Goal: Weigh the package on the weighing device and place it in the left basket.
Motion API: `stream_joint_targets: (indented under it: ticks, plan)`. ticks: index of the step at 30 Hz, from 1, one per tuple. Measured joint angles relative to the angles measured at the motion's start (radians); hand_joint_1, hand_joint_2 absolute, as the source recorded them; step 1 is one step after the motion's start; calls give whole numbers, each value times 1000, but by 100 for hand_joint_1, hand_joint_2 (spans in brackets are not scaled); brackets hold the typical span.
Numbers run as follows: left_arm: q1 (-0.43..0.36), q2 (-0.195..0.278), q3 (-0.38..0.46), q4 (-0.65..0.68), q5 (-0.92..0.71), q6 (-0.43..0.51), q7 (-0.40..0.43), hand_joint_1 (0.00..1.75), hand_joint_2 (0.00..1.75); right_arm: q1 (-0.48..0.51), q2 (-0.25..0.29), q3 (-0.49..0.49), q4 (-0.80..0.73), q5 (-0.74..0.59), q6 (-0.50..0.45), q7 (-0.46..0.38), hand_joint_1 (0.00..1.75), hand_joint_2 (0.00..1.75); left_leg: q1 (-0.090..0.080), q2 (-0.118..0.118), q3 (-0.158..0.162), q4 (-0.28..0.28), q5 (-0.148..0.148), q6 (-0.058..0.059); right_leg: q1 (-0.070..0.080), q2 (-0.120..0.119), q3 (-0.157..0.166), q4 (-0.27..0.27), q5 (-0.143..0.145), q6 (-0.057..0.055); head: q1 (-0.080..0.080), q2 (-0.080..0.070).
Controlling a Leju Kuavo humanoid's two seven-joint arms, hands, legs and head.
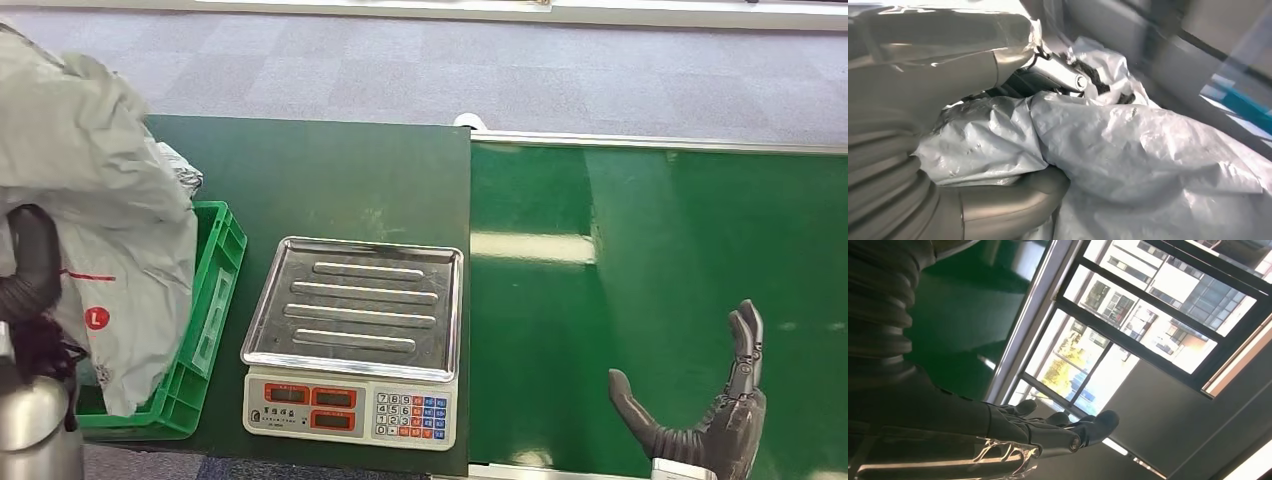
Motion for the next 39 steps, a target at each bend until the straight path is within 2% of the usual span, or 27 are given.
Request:
stream_joint_targets:
  ticks: [5,10,14,17,21,25,26,29,30,33,39]
  plan:
    - [-36,40,232,182,-98,54,53,167,175,1,2,-10,-3,-4,11,18,0,175,0,5,1,0,0,0,0,4,0,0,0,0,0,0]
    - [-67,82,349,359,-178,40,121,162,175,4,5,-26,-7,-6,21,28,0,175,0,5,1,0,0,0,0,4,0,0,0,0,0,0]
    - [-87,114,377,486,-277,24,183,162,175,5,14,-35,-11,5,34,29,0,175,0,5,1,0,0,0,0,4,-1,0,0,0,0,0]
    - [-97,128,384,554,-306,24,195,160,175,6,20,-40,-14,8,35,30,0,175,0,5,1,0,0,0,0,4,-1,0,0,0,0,0]
    - [-110,137,386,606,-326,12,215,136,175,6,26,-45,-14,11,36,30,0,175,0,5,1,0,0,0,0,4,-1,0,0,0,0,0]
    - [-142,149,379,676,-394,-89,283,127,175,6,32,-50,-18,19,45,30,0,175,0,4,1,0,0,0,0,3,-1,0,0,0,0,0]
    - [-151,153,373,697,-414,-117,300,101,175,6,33,-52,-19,22,49,30,0,175,0,4,1,0,0,0,0,3,-1,0,0,0,0,0]
    - [-179,164,346,759,-451,-198,333,7,175,5,36,-55,-19,33,54,30,0,175,0,4,1,0,0,0,0,4,0,0,1,0,0,0]
    - [-188,167,335,776,-448,-225,333,0,175,5,37,-55,-19,35,54,30,0,175,0,4,1,0,0,0,0,4,0,0,1,0,0,0]
    - [-207,172,310,808,-401,-297,314,0,175,5,40,-57,-19,37,54,29,0,175,0,4,1,0,0,0,0,4,0,0,1,0,0,0]
    - [-221,179,291,826,-316,-348,303,0,175,4,44,-61,-19,38,54,29,0,175,0,4,1,0,0,0,0,4,0,0,1,-1,0,0]
